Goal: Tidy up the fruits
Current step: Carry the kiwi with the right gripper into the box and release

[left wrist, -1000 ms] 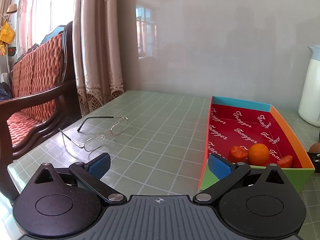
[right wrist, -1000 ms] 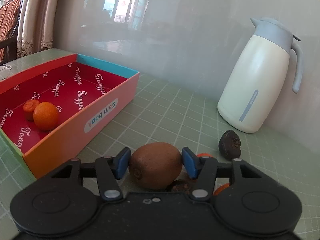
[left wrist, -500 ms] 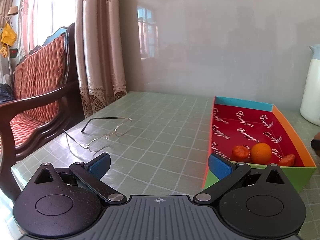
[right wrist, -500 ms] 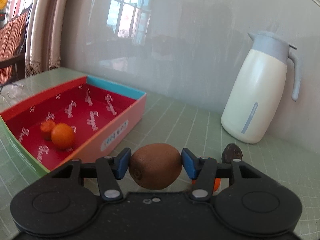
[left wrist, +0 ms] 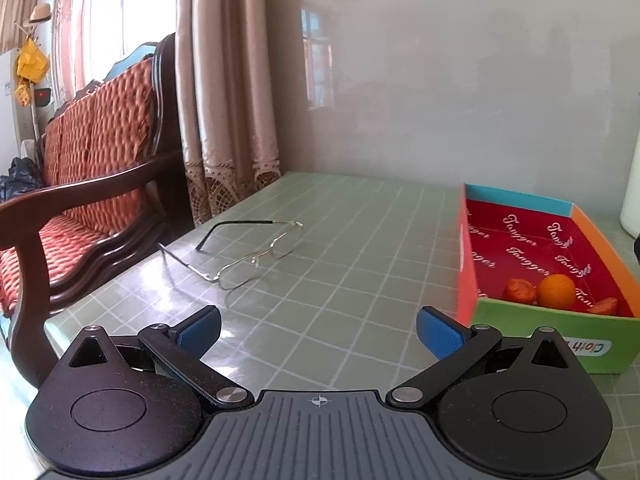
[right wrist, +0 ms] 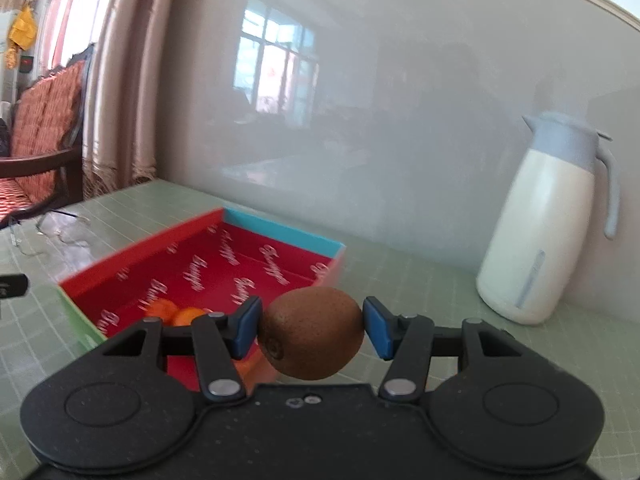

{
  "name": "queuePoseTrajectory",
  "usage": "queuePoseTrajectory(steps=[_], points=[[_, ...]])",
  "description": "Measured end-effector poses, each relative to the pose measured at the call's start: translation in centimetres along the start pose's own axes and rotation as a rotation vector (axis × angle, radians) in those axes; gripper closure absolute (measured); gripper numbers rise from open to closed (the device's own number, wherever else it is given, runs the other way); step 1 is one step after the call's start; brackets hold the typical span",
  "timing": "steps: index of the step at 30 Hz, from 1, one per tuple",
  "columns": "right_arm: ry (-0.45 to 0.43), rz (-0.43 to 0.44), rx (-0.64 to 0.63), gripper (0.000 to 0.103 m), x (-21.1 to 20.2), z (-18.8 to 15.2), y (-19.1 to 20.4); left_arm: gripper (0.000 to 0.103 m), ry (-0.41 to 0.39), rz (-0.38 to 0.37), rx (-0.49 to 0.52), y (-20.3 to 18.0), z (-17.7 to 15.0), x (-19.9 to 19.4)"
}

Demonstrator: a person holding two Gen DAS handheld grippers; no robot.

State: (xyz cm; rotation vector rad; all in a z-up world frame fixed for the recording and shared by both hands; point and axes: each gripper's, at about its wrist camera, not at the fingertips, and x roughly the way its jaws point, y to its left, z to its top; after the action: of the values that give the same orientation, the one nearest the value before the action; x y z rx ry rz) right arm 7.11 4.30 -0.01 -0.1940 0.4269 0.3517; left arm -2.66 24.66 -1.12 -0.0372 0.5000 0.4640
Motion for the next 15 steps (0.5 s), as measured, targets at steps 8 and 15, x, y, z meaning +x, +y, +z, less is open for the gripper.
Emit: queuePoseTrajectory(steps=[8, 15], points=[[-0.029, 0.057, -0.031, 0.048, -0.2, 0.6, 2.6, 0.000, 0.007, 0.008, -0.016, 0.8, -0.2, 0.3], [-0.039, 0.102, -0.069, 0.048, -0.1, 0.6, 4.7, 0.000, 0.008, 0.004, -0.009, 0.6, -0.2, 0.3]])
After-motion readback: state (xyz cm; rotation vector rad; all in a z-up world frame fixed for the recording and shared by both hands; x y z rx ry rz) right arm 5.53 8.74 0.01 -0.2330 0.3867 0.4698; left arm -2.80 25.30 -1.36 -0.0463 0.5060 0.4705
